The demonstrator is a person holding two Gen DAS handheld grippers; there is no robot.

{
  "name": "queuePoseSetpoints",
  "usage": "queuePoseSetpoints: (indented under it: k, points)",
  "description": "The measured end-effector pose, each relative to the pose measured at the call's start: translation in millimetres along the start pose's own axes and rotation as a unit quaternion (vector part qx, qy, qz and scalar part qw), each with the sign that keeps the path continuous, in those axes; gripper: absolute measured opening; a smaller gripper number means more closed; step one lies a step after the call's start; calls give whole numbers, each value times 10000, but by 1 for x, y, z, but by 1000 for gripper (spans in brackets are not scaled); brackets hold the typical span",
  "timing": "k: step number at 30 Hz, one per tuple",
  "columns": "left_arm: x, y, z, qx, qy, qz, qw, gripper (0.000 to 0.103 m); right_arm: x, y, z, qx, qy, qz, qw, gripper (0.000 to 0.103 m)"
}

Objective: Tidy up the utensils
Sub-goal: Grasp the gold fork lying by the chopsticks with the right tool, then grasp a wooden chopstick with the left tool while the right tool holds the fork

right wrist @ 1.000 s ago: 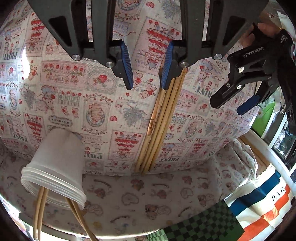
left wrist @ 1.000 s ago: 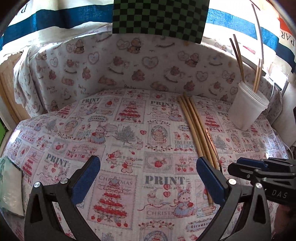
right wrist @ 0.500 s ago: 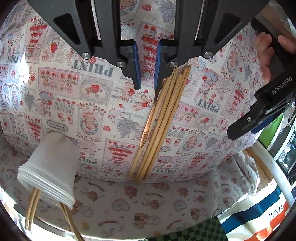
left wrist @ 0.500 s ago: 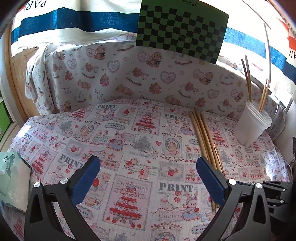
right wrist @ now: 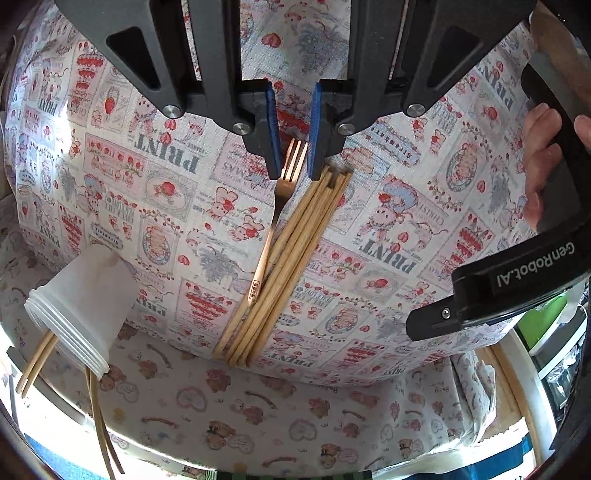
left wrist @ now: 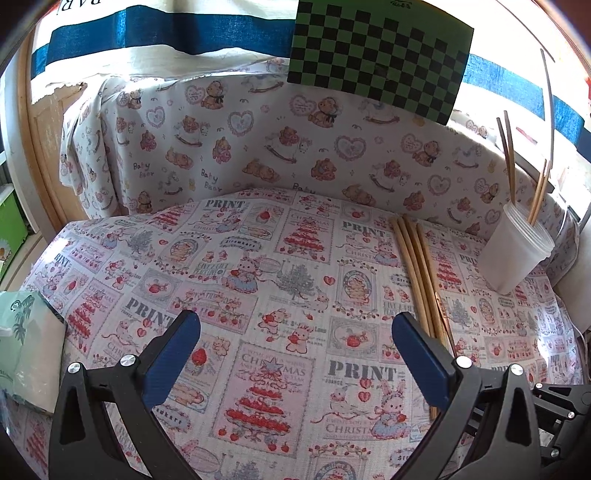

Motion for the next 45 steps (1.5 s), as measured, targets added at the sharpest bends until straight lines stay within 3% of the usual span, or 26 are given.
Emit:
queuePoseSetpoints:
  k: [6, 10, 15, 20, 27, 28, 29, 30, 31, 32, 35, 41, 45]
  points:
    - [4, -2, 0, 28, 52, 27, 10000, 103, -3, -1, 1, -72, -155, 120, 9998, 14]
    - [5, -1, 1, 4, 80, -24, 10000, 103, -20, 7, 4, -372, -688, 373, 9962, 10]
    - [2, 0, 1, -13, 53, -34, 10000, 103, -40, 40, 8, -1073, -839, 53, 9907, 9]
    - [0, 1, 0, -26, 17, -25, 10000, 103, -52, 69, 12, -1424, -922, 141, 9854, 5]
    - [-3, -1, -1, -4, -68, -52, 10000, 103, -63, 100, 21, -1849, -967, -66, 9780, 2]
    - [-7, -1, -2, 3, -140, -114, 9998, 95, -64, 102, 22, -1880, -985, -83, 9772, 2]
    - [-14, 0, -3, 10, -282, -248, 9993, 69, -66, 104, 22, -1905, -993, -108, 9766, 2]
    - [-22, -1, -5, 60, -429, -372, 9984, 57, -68, 105, 23, -1931, -1002, -130, 9760, 2]
    - [-31, -3, -9, 162, -589, -511, 9968, 37, -69, 107, 23, -1959, -1017, -145, 9752, 2]
    - [-40, -6, -13, 275, -738, -696, 9945, 27, -70, 108, 23, -1983, -1023, -153, 9747, 2]
    - [-67, -5, -24, 368, -1186, -1015, 9871, 23, -73, 111, 22, -2018, -1015, -116, 9741, 2]
    - [-82, -14, -34, 384, -1572, -364, 9862, 23, -70, 117, 20, -2137, -941, -156, 9722, 2]
    - [-88, -12, -38, 515, -1493, -876, 9836, 23, -67, 124, 20, -2273, -877, -65, 9699, 2]
Point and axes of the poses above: each gripper's, at about its wrist camera, not at the fingertips, and y roughly against the way its jaws point, x to its left, z to its top, the point moved 9 cm from there along -y, roughly the way its jaws point, and after that the axes turned 12 degrees about x, right-handed, at the moved point
